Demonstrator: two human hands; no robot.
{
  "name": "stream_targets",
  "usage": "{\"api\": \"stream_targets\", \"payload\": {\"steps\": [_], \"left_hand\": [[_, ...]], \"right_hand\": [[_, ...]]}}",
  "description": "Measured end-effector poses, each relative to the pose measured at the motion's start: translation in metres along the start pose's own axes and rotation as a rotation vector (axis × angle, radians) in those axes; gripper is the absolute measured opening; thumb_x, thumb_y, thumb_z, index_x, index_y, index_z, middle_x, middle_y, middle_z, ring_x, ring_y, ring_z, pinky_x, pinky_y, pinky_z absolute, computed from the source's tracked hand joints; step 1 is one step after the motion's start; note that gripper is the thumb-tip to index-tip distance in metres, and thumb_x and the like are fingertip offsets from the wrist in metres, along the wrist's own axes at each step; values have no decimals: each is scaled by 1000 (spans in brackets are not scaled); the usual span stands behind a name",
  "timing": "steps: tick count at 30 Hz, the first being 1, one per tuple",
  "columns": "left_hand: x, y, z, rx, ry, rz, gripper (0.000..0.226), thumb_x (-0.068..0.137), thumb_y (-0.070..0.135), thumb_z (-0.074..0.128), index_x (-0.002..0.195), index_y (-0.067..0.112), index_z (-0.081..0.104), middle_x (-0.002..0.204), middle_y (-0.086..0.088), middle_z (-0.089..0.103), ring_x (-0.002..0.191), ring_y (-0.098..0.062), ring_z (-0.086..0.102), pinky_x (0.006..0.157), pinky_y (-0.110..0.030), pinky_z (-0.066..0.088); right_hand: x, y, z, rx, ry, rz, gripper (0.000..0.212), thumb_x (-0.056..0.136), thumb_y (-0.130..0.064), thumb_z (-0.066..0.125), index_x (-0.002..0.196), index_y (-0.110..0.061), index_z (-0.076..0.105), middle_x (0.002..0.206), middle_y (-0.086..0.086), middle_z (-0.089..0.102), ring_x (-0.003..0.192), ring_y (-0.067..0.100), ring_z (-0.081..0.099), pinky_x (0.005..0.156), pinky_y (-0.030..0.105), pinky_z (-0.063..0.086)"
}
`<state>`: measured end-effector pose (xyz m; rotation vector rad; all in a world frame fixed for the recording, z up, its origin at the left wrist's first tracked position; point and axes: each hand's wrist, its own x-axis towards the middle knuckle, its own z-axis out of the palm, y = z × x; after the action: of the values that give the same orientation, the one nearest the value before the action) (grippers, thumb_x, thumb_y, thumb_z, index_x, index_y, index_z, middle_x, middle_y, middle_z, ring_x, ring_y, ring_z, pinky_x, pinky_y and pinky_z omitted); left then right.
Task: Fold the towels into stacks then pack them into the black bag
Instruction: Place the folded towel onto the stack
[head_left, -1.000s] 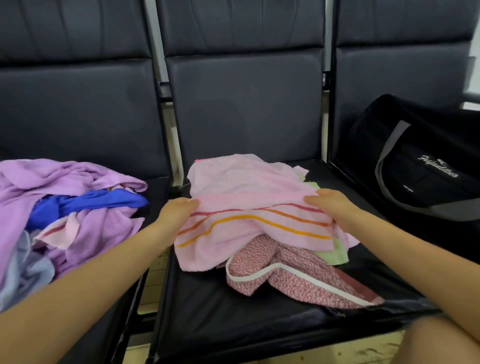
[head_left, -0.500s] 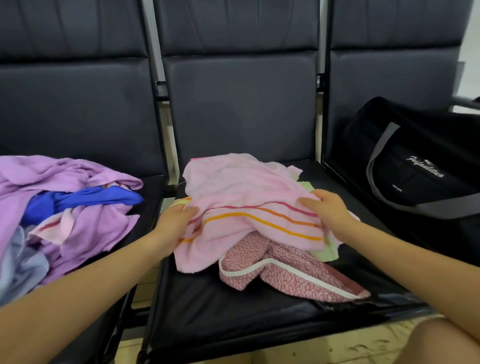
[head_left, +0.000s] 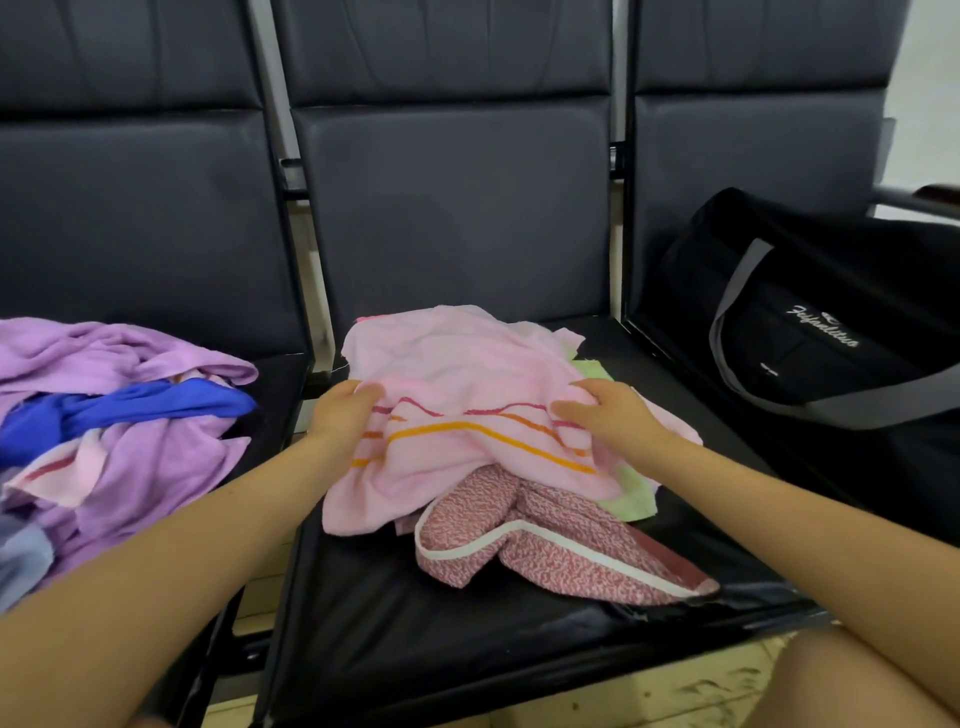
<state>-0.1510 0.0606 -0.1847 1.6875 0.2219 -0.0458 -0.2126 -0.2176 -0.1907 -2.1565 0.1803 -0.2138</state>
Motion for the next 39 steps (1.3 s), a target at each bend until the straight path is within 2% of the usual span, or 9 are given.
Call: {"api": "stream_targets", "payload": {"steps": [2, 6, 10, 13, 21, 28, 33, 36, 39], "left_hand": [[5, -3, 5, 62, 20, -16, 9, 85, 20, 57, 79, 17, 62, 89, -13, 63, 80, -29, 61, 67, -38, 55], [25, -16, 7, 124, -19, -38, 21, 65, 31, 60, 77, 14, 65, 97, -23, 65, 99, -40, 63, 85, -56, 54], [7, -1, 9, 18, 30, -15, 10, 88, 16, 59, 81, 10, 63, 89, -14, 63, 81, -28, 62, 59, -35, 55], [1, 7, 5, -14, 76, 113, 13, 94, 19, 55, 87, 12, 63, 82, -5, 62, 71, -19, 63, 49, -30, 55], [-12, 2, 7, -68, -76, 30, 24, 97, 21, 42, 100, 16, 65, 94, -9, 70, 91, -28, 66, 81, -42, 55], [-35, -4, 2, -79, -158, -8, 23, 96, 22, 49, 113, 14, 62, 102, -11, 70, 95, -29, 67, 82, -41, 55], [-22, -25, -13, 151, -139, 104, 38, 74, 37, 48, 98, 16, 67, 98, -16, 69, 95, -36, 66, 83, -59, 54], [-7, -39, -21, 246, -141, 155, 46, 71, 44, 45, 104, 20, 67, 100, -11, 69, 96, -33, 65, 85, -57, 53], [-41, -15, -18, 381, -126, 222, 31, 91, 30, 43, 104, 11, 63, 101, -10, 66, 94, -29, 62, 86, -42, 53]], "right_hand": [[-2, 3, -2, -181, -71, -4, 20, 84, -33, 68, 97, -18, 68, 88, -2, 67, 83, 13, 60, 72, 25, 47], [-7, 8, -10, -270, -150, -4, 21, 85, -33, 65, 75, -15, 65, 66, -4, 61, 64, 8, 54, 60, 20, 43], [-11, 7, -16, -218, -71, -121, 27, 93, -23, 59, 77, -3, 67, 76, 7, 65, 66, 7, 54, 62, 19, 41], [-10, 2, -20, -108, 103, -185, 17, 94, -22, 58, 79, -15, 63, 89, 2, 57, 85, 16, 54, 79, 27, 43], [-20, -16, -23, 489, 80, 177, 21, 100, -20, 47, 87, -18, 64, 87, 6, 67, 80, 21, 64, 69, 31, 53], [-31, 0, -16, 191, -17, 294, 16, 98, -20, 48, 93, -11, 59, 86, 6, 63, 78, 20, 59, 63, 26, 46], [-30, 8, -11, 134, -101, 282, 28, 90, -28, 64, 112, -10, 61, 107, 8, 66, 100, 24, 62, 92, 35, 50], [-27, 7, -9, 197, -100, 272, 30, 85, -23, 70, 111, -9, 62, 104, 9, 68, 96, 24, 64, 86, 36, 53], [-24, 0, -11, 128, 40, 186, 19, 87, -19, 66, 103, -13, 56, 93, 2, 60, 87, 19, 59, 66, 27, 47]]}}
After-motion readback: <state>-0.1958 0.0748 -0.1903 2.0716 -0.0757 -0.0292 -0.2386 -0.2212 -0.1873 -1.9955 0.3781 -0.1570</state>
